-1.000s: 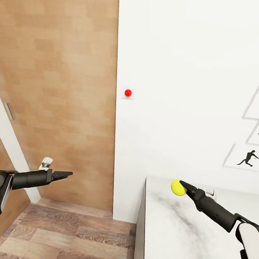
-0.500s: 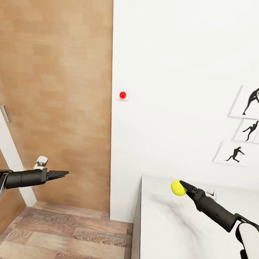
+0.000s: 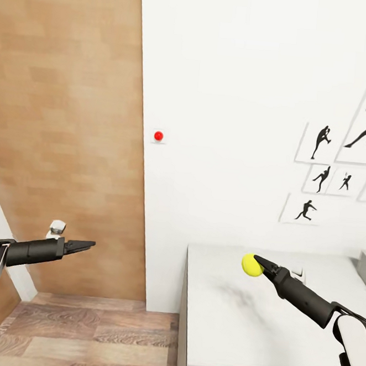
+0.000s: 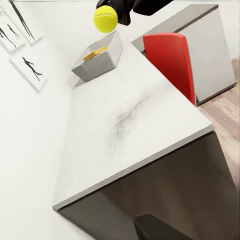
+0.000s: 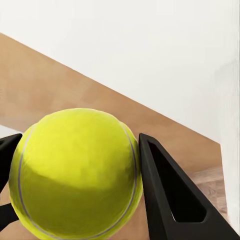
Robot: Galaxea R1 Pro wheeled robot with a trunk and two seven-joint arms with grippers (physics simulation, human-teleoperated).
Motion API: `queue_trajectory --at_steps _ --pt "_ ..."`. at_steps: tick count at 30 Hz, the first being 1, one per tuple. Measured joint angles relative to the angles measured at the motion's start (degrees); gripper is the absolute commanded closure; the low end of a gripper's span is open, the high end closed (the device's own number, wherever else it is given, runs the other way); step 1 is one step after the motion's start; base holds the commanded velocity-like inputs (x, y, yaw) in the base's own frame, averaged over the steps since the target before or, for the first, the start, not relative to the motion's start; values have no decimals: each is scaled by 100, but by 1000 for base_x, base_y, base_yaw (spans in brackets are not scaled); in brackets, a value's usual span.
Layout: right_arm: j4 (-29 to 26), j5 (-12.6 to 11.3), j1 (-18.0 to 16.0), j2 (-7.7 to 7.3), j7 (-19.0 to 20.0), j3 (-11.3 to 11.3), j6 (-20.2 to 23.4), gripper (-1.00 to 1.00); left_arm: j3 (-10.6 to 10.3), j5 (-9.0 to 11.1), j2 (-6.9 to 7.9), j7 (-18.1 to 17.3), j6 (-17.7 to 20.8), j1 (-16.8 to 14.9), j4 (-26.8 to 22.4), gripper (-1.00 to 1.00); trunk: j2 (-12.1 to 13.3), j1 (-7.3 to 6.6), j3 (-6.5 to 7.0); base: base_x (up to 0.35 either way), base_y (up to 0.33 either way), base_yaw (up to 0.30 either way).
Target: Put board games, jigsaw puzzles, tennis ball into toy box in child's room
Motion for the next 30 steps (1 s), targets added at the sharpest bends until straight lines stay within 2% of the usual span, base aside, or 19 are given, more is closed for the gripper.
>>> queue_trajectory --at_steps 5,22,30 --pt "-1 1 -1 1 -3 0 0 100 0 -5 1 -1 0 -1 1 -100 -4 -2 39 -124 0 -171" --pt "-2 1 -4 1 3 -2 -6 100 0 5 41 -18 0 -4 1 -100 -10 -1 178 -5 0 -173" --pt "-2 3 -3 1 73 -198 -3 100 0 5 39 -19 0 -4 2 -100 -10 -1 247 0 0 -174"
